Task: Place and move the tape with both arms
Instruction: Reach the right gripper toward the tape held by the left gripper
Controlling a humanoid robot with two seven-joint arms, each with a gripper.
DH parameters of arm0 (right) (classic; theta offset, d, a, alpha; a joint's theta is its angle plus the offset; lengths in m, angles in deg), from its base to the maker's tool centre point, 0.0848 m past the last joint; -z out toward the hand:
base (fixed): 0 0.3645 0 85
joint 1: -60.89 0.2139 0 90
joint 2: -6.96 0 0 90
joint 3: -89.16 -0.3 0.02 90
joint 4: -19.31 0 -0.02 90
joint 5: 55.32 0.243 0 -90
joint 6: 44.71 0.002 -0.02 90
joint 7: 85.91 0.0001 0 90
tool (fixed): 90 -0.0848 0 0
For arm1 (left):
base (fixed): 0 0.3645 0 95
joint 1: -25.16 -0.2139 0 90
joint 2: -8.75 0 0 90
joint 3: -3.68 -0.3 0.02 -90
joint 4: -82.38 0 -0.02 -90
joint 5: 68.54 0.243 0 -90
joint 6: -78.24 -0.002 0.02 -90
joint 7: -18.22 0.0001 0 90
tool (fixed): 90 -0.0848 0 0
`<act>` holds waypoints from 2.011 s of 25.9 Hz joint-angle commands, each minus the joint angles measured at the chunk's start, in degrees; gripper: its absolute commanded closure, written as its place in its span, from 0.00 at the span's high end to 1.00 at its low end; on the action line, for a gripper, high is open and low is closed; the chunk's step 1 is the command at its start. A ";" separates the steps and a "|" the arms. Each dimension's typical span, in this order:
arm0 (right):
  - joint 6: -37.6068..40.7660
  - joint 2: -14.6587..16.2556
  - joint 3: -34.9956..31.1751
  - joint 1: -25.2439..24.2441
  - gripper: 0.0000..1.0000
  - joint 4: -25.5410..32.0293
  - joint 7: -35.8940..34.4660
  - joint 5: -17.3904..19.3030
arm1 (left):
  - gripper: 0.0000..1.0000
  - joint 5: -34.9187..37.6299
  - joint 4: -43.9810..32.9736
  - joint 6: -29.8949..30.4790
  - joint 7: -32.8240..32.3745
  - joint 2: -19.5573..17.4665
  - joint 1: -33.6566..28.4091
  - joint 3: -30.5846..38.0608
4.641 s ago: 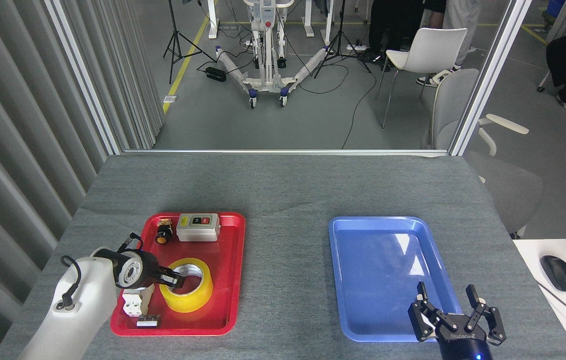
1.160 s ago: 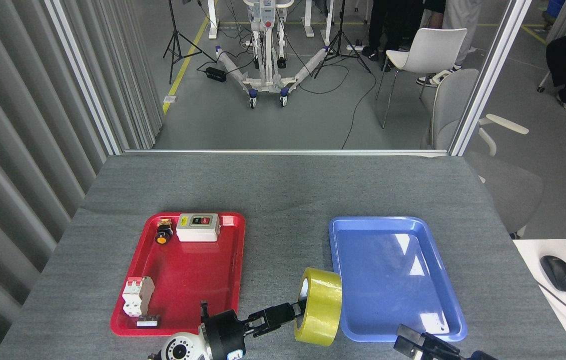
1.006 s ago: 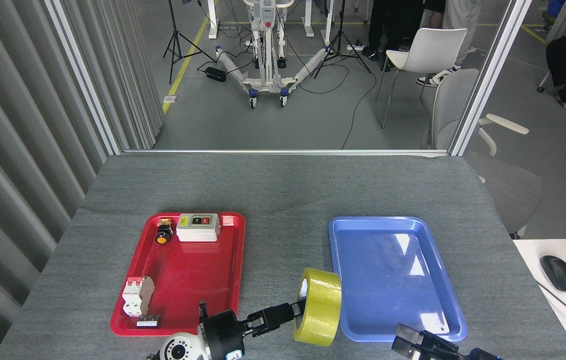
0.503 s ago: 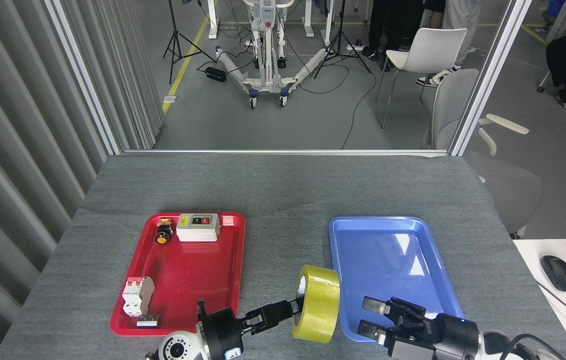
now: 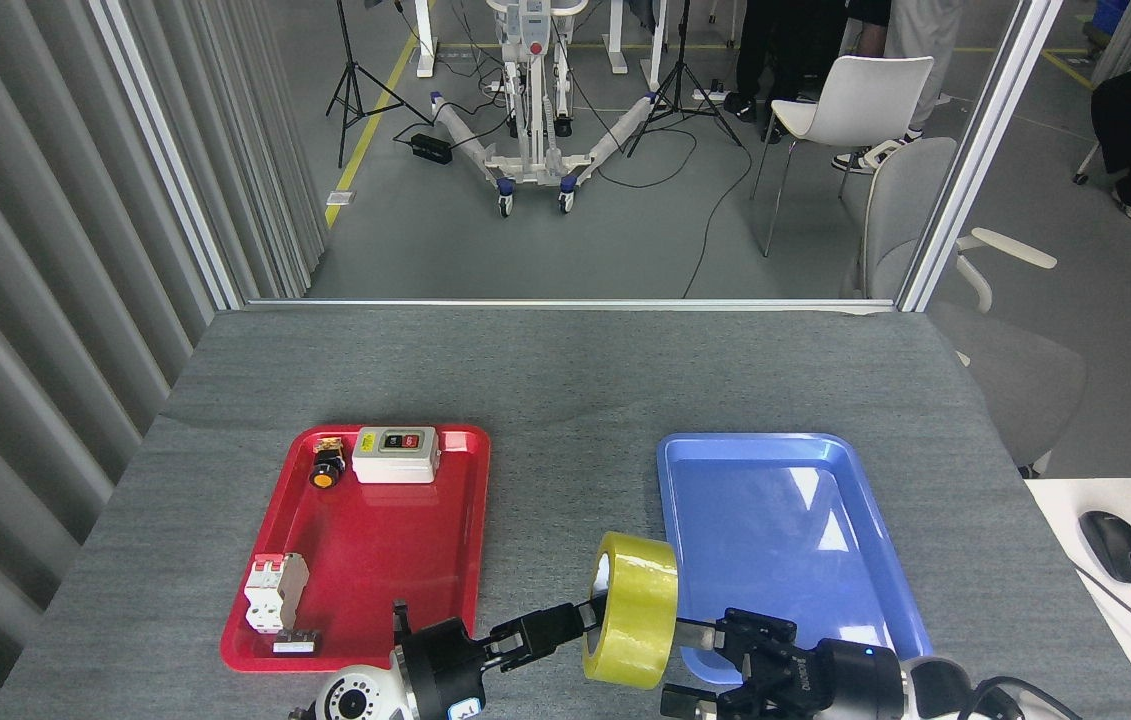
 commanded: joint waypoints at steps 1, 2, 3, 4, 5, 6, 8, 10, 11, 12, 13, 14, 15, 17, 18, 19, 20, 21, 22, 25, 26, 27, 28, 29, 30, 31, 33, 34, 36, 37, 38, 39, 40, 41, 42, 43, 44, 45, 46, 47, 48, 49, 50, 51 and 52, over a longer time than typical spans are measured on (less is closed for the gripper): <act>-0.02 -0.53 0.17 -0.11 1.00 0.87 -0.02 -0.68 | 0.16 0.02 -0.02 -0.06 0.01 0.00 -0.07 0.00; -0.02 -0.61 0.17 -0.03 1.00 0.87 -0.02 -0.68 | 0.16 0.02 -0.02 -0.06 0.01 0.00 -0.07 0.00; -0.02 -0.79 0.17 0.06 1.00 0.87 -0.02 -0.68 | 0.16 0.02 -0.02 -0.06 0.01 0.00 -0.07 0.00; -0.02 -0.97 0.08 0.24 1.00 0.87 -0.11 -0.68 | 0.16 0.10 -0.02 -0.06 0.10 0.00 -0.07 0.00; -0.02 -1.14 0.08 0.41 1.00 0.87 -0.19 -0.59 | 0.16 0.10 -0.02 -0.06 0.09 0.00 -0.07 0.00; -0.02 -1.84 -0.09 0.50 1.00 0.87 -0.19 -0.59 | 0.16 0.10 -0.02 -0.06 0.10 0.00 -0.07 0.00; -0.02 -4.04 -0.62 0.59 0.99 0.60 -0.19 -0.59 | 0.16 0.10 -0.02 -0.06 0.10 0.00 -0.07 0.00; -0.02 -5.36 -0.71 1.20 0.99 0.52 -0.19 -0.68 | 0.16 0.10 -0.02 -0.06 0.10 0.00 -0.07 0.00; -0.02 -5.98 -0.71 1.47 0.98 0.60 -0.19 -0.68 | 0.16 0.10 -0.02 -0.06 0.10 0.00 -0.07 0.00; -0.02 -6.33 -0.71 1.47 0.98 0.52 -0.19 -0.68 | 0.16 0.10 -0.02 -0.06 0.10 0.00 -0.07 0.00; -0.02 -6.42 -0.71 1.56 0.96 0.60 -0.11 -0.68 | 0.16 0.10 -0.02 0.02 0.10 0.00 -0.07 0.00; -0.02 -6.50 -0.71 1.82 0.95 0.60 -0.11 -0.68 | 0.16 0.10 -0.02 0.02 0.10 0.00 -0.07 0.00; -0.02 -6.50 -0.80 2.08 0.94 0.52 -0.19 -0.68 | 0.16 0.19 -0.02 0.02 0.10 0.00 -0.07 0.00; -0.02 -6.42 -0.88 2.52 0.92 0.25 -0.11 -0.68 | 0.16 0.28 -0.02 0.02 0.10 0.00 -0.07 0.09; -0.02 -6.33 -0.88 2.70 0.92 0.08 -0.02 -0.76 | 0.16 0.37 -0.02 -0.06 0.10 0.00 -0.07 0.09; -0.02 -6.33 -0.88 2.79 0.92 0.08 -0.02 -1.03 | 0.16 0.37 -0.02 -0.06 0.18 0.00 -0.07 0.00; -0.02 -6.24 -0.88 2.79 0.92 0.08 -0.02 -1.12 | 0.16 0.37 -0.02 -0.06 0.18 0.00 -0.07 0.09; -0.02 -5.89 -0.97 2.70 0.92 0.16 -0.02 -1.12 | 0.16 0.37 -0.02 0.02 0.18 0.00 -0.07 0.09; -0.02 -5.62 -1.59 2.61 0.92 0.16 -0.02 -1.12 | 0.16 0.45 -0.02 0.02 0.18 0.00 -0.07 0.09; -0.02 -5.71 -3.26 1.82 0.91 0.16 0.07 -1.29 | 0.16 0.45 0.07 -0.06 0.18 0.00 -0.07 0.09; -0.02 -5.71 -3.26 1.82 0.88 0.25 0.07 -1.29 | 0.16 0.45 0.07 0.02 0.18 0.09 -0.07 0.09; -0.02 -5.71 -3.26 1.82 0.86 0.17 0.07 -1.29 | 0.16 0.45 0.07 0.02 0.27 0.09 -0.07 0.09; -0.02 -5.71 -3.26 1.82 0.82 0.16 -0.02 -1.20 | 0.16 0.45 0.07 -0.06 0.27 0.09 -0.07 0.09; -0.02 -5.71 -3.26 1.73 0.78 0.16 -0.02 -1.21 | 0.16 0.45 0.15 0.02 0.27 0.09 -0.07 0.09; -0.02 -5.71 -3.26 1.64 0.75 0.25 -0.02 -1.20 | 0.16 0.45 0.15 0.02 0.27 0.09 -0.07 0.09; -0.02 -5.71 -3.17 1.56 0.73 0.16 -0.02 -1.20 | 0.16 0.45 0.16 0.02 0.27 0.09 -0.07 0.09; -0.02 -5.71 -3.08 1.20 0.67 0.25 -0.02 -1.20 | 0.16 0.45 0.24 -0.06 0.27 0.09 0.01 0.09; -0.02 -5.71 -3.08 0.76 0.62 0.25 -0.02 -1.29 | 0.16 0.45 0.24 -0.06 0.27 0.09 0.01 0.09; -0.02 -5.71 -3.08 0.33 0.53 0.43 -0.02 -1.21 | 0.16 0.63 0.33 -0.06 0.36 0.09 0.01 0.09; -0.02 -5.71 -3.08 0.06 0.50 0.52 -0.02 -1.21 | 0.16 0.81 0.33 -0.06 0.36 0.09 0.01 0.09; -0.02 -5.62 -3.17 -0.11 0.48 0.52 -0.02 -1.29 | 0.16 0.98 0.33 -0.06 0.36 0.09 0.01 0.09; -0.02 -5.27 -3.17 -0.20 0.47 0.60 -0.02 -1.29 | 0.16 1.07 0.33 -0.06 0.36 0.09 0.01 0.09; -0.02 -5.01 -3.17 -0.38 0.47 0.60 -0.02 -1.29 | 0.16 1.25 0.33 -0.06 0.36 0.09 0.01 0.09; -0.02 -4.83 -3.26 -0.55 0.47 0.52 -0.02 -1.20 | 0.16 1.16 0.42 -0.06 0.45 0.09 0.10 0.17; -0.02 -4.75 -3.26 -0.55 0.47 0.52 -0.02 -1.20 | 0.16 1.16 0.42 -0.06 0.36 0.09 0.10 0.17; -0.02 -4.75 -3.26 -0.55 0.46 0.52 -0.02 -1.20 | 0.16 1.25 0.42 -0.06 0.36 0.09 0.10 0.17; -0.02 -4.75 -3.26 -0.55 0.45 0.60 -0.02 -1.20 | 0.16 1.25 0.42 -0.06 0.36 0.18 0.19 0.17; -0.02 -4.75 -3.35 -0.55 0.42 0.60 -0.02 -1.20 | 0.16 1.25 0.42 -0.06 0.36 0.18 0.19 0.17; -0.02 -4.75 -3.35 -0.55 0.40 0.60 -0.11 -1.20 | 0.16 1.24 0.42 -0.06 0.36 0.09 0.19 0.17; -0.02 -4.75 -3.35 -0.55 0.37 0.60 -0.11 -1.20 | 0.16 1.25 0.42 -0.06 0.36 0.18 0.19 0.17; -0.02 -4.75 -3.35 -0.55 0.33 0.60 -0.11 -1.20 | 0.16 1.25 0.42 -0.06 0.36 0.18 0.28 0.35; -0.02 -4.75 -3.35 -0.55 0.30 0.60 -0.11 -1.20 | 0.16 1.25 0.42 -0.06 0.45 0.09 0.28 0.53; -0.02 -4.66 -3.35 -0.55 0.28 0.60 -0.11 -1.20 | 0.16 1.25 0.42 -0.06 0.36 0.09 0.37 0.61; -0.02 -4.66 -3.35 -0.55 0.27 0.60 -0.11 -1.20 | 0.16 1.25 0.42 -0.06 0.36 0.09 0.37 0.61; -0.02 -4.57 -3.35 -0.64 0.25 0.60 -0.11 -1.20 | 0.16 1.25 0.51 -0.06 0.36 0.09 0.45 0.70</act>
